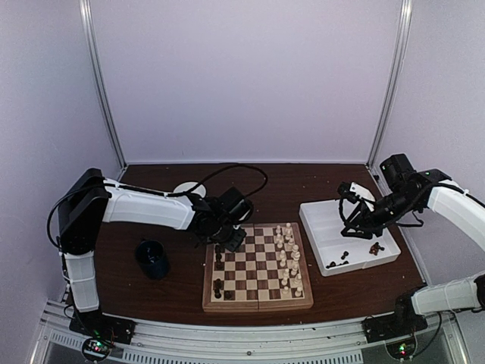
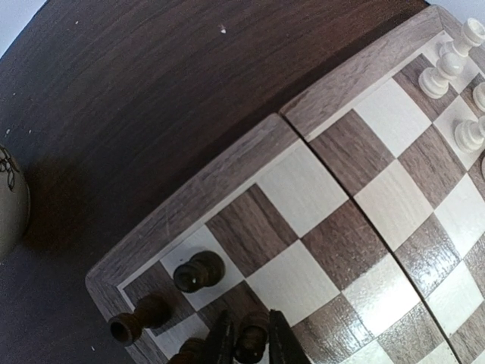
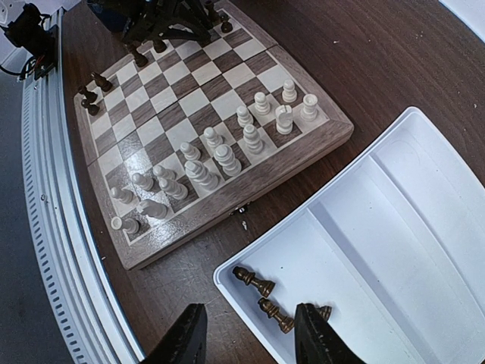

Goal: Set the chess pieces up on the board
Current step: Place the pawn at g7.

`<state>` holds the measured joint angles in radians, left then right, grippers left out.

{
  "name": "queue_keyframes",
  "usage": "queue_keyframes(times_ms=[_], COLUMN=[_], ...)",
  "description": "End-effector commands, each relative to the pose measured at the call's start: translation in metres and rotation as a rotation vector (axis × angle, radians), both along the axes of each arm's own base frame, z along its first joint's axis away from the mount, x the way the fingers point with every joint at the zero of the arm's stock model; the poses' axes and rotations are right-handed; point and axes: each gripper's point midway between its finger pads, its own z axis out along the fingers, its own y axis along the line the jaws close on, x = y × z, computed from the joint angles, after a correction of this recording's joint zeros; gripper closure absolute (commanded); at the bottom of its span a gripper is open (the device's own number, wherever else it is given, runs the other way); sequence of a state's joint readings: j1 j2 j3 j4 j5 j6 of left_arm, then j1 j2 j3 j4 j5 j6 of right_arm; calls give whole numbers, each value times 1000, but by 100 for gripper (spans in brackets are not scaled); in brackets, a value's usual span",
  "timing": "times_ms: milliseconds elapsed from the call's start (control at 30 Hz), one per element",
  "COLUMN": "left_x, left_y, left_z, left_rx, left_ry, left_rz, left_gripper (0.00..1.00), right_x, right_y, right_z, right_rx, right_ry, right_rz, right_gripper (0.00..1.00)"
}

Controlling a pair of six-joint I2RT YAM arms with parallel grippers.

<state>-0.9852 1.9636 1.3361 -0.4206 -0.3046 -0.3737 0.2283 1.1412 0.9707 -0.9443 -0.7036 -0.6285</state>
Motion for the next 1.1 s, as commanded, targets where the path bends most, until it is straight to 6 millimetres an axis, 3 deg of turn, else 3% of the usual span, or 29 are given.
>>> queue_keyframes(times_ms=[0,267,633,1067], left_x=[5,5,7,5], left_y=[-7,-5,7,-7], left_z=[10,13,8,17], left_rx=[-36,-32,26,-34], left_ry=[-7,-13,-25,-15], left_rz=[8,11,34,4], left_gripper=[82,81,86,79], right_x=[-1,-1,-2,-2], right_y=[2,2,2,2], right_z=[0,0,0,1], right_rx=[20,20,21,23], right_ry=[3,2,2,3], right_rz=[7,7,7,8], right_gripper=[57,56,56,57])
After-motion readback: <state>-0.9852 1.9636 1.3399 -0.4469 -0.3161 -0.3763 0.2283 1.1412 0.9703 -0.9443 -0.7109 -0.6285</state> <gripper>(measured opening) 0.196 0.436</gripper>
